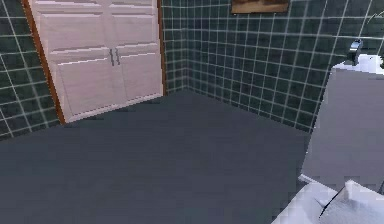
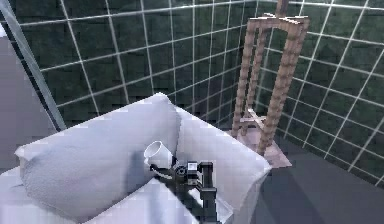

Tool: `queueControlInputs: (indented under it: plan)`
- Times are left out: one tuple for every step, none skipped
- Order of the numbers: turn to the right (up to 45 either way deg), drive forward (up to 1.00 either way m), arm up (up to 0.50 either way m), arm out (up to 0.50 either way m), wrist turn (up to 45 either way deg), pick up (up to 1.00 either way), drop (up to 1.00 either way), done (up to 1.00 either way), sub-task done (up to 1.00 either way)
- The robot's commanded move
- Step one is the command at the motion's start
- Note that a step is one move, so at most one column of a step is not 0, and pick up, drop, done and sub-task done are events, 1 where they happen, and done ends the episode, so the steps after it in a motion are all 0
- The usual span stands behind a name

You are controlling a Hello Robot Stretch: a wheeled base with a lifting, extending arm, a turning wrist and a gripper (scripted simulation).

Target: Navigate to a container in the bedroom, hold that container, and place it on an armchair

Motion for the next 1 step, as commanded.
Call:
queueControlInputs:
  plan:
    - [0.0, 0.0, 0.0, 0.0, 0.0, 0.0, 1.0, 0.0, 0.0]
